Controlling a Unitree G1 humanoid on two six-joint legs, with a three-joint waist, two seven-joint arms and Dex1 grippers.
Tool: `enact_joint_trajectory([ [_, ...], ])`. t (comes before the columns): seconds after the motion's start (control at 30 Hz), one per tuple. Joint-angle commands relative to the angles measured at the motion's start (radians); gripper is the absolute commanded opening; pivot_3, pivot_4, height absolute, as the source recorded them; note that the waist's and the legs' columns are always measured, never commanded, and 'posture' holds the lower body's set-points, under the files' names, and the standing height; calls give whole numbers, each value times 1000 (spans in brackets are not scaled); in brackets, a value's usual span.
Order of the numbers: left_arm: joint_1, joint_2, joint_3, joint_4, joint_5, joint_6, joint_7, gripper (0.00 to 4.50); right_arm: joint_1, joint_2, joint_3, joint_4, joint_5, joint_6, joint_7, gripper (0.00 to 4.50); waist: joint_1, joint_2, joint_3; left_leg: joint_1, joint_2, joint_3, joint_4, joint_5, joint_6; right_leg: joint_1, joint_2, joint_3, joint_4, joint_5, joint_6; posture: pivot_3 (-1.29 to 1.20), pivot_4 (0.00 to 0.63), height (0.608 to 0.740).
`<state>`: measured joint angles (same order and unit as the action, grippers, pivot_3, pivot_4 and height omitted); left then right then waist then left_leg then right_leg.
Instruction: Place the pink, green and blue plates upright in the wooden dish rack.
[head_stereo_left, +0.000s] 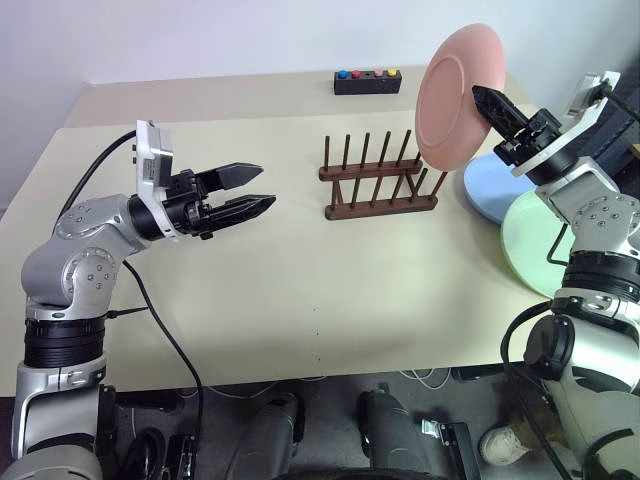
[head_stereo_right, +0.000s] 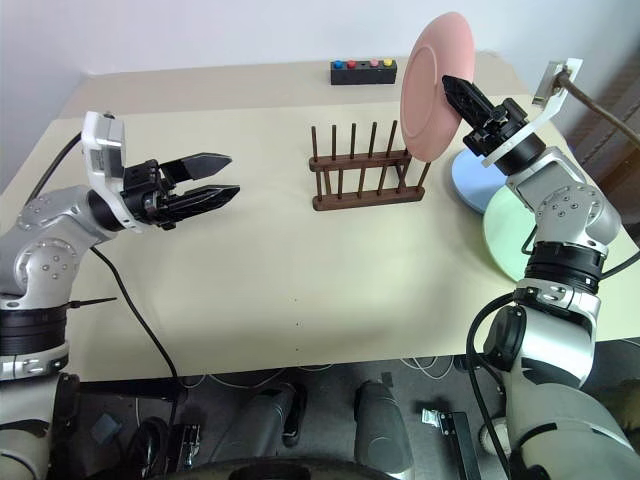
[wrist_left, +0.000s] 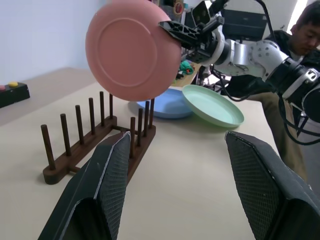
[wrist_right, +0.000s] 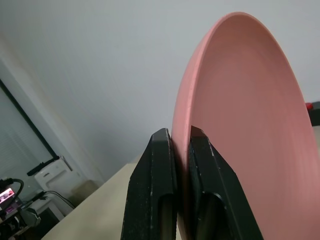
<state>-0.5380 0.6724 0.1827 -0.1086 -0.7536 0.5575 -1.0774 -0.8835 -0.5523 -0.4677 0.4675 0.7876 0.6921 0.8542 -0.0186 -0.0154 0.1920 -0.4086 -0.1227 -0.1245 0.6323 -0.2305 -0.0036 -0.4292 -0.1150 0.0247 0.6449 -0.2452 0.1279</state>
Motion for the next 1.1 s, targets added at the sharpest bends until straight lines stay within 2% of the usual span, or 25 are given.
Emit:
enact_joint_trajectory([
  [0.03,-23,3,19,-34,-21,-4,1,3060,2,-26,6,-28,1,-7,24,0,1,0,0,0,0,0,0,0,0,0,0,0,0,0,0,0,150,740],
  [0.53,-21,7,16,-34,-17,2,-4,3060,42,-9,49,22,-68,-76,16,0,2,0,0,0,0,0,0,0,0,0,0,0,0,0,0,0,150,740],
  [0.63,-20,8,14,-33,-15,2,-5,3113,37,-7,55,11,-59,-60,22,1031,2,0,0,0,0,0,0,0,0,0,0,0,0,0,0,0,150,740],
  [0.87,-18,6,11,-26,-4,-8,-4,3113,39,-8,57,-4,-58,-55,11,4470,1,0,0,0,0,0,0,0,0,0,0,0,0,0,0,0,150,740],
  [1.1,-18,3,17,-15,-11,-7,-12,3113,25,-34,32,-59,-69,-122,-20,4470,1,0,0,0,0,0,0,0,0,0,0,0,0,0,0,0,150,740],
])
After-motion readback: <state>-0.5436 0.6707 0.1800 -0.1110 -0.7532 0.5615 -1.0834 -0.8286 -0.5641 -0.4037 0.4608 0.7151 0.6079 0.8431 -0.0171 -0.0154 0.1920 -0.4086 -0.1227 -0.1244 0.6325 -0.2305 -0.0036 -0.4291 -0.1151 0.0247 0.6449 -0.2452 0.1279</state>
